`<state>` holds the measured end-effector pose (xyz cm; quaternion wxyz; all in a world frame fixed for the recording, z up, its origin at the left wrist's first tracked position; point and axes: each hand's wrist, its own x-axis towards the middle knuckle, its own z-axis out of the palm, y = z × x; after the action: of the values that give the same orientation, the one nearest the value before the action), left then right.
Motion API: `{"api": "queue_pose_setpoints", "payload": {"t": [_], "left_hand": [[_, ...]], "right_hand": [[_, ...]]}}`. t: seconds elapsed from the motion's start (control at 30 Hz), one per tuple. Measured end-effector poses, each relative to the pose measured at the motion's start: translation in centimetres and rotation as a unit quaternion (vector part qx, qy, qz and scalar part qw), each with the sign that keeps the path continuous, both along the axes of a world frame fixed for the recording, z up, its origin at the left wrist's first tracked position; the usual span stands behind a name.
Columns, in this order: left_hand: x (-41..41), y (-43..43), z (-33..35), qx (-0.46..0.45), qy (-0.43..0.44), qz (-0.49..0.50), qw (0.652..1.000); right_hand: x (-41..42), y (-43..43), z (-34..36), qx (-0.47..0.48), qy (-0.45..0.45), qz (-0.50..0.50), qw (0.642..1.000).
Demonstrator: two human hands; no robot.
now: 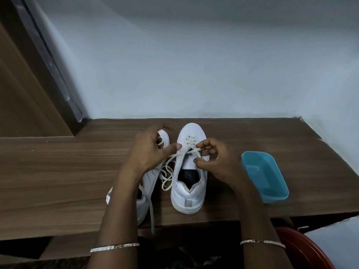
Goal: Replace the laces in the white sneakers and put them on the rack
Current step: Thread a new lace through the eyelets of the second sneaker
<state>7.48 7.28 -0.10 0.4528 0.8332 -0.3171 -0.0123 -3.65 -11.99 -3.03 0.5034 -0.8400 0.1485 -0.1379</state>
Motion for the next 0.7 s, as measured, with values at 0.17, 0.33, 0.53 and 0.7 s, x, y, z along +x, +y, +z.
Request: {"api": "queue_pose_setpoints", "payload": {"t": [0.17,0.33,0.53,0.7], "left_hand": [[0.4,-0.3,-0.8,0.104,-0.011,-0.037,0.994],[0.5,0.2,-0.9,0.126,-0.010,-0.061,0.990],[0.0,-0.1,-0.1,0.180,-0.006,-0.036,0.983],[-0.4,0.5,1.1,0.157,0.031,-0.053,0.986]], "right_hand": [[0.0,-0.1,-0.1,0.007,-0.003,0.004,1.000],[0.2,-0.2,-0.2,0.010,-0.015,0.010,1.000],[0.3,-0.4,-0.5,0.015,-0.022,0.007,1.000],[0.3,-0.5,-0.7,0.016,-0.028,0.004,0.999]]}}
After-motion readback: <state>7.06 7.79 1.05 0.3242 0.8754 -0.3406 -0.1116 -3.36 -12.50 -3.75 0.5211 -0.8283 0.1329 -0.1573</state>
